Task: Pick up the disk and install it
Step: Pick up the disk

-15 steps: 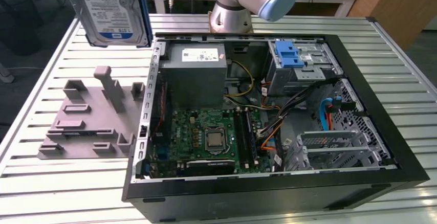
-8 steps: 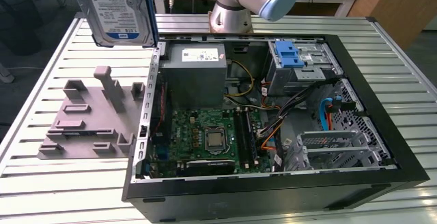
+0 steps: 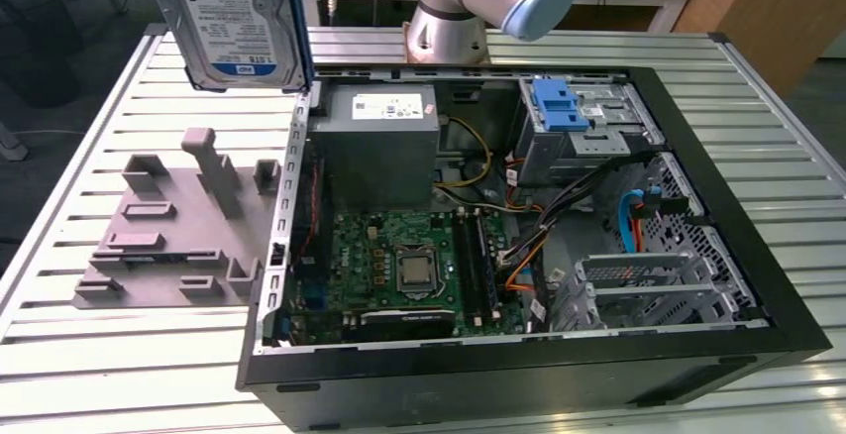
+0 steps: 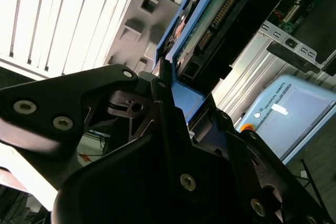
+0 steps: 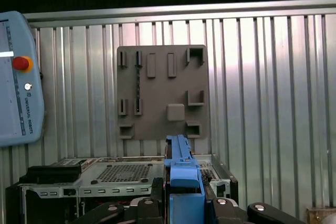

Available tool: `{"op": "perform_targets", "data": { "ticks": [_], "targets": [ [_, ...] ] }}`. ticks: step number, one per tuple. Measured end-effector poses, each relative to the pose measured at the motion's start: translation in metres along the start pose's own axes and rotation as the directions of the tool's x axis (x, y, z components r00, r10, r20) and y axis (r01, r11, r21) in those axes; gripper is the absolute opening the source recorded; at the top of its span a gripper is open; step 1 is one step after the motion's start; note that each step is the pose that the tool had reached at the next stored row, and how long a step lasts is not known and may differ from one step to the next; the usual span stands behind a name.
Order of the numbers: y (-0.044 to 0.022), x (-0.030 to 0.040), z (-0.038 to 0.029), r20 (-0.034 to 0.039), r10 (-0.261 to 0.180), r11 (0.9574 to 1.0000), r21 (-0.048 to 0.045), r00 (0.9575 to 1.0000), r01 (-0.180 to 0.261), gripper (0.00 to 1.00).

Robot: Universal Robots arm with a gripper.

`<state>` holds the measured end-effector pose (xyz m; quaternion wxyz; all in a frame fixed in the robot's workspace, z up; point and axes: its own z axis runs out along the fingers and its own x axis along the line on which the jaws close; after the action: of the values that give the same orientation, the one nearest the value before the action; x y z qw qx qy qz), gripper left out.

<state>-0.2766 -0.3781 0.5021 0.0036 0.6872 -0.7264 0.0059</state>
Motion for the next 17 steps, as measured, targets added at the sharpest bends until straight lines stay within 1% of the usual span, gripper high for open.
{"op": "perform_targets", "data": {
  "ticks": [5,7,17],
  "targets": [
    [-0.0001,0.0001,0.0000,0.0000,0.000,1.0000,0.0000,1.0000,0.000,0.36],
    [-0.0011,0.0001,0.0001,0.0001,0.000,1.0000,0.0001,1.0000,0.000,0.36],
    [-0.0115,-0.0006,0.0001,0.0000,0.000,1.0000,0.0000,1.0000,0.000,0.36]
  ]
}}
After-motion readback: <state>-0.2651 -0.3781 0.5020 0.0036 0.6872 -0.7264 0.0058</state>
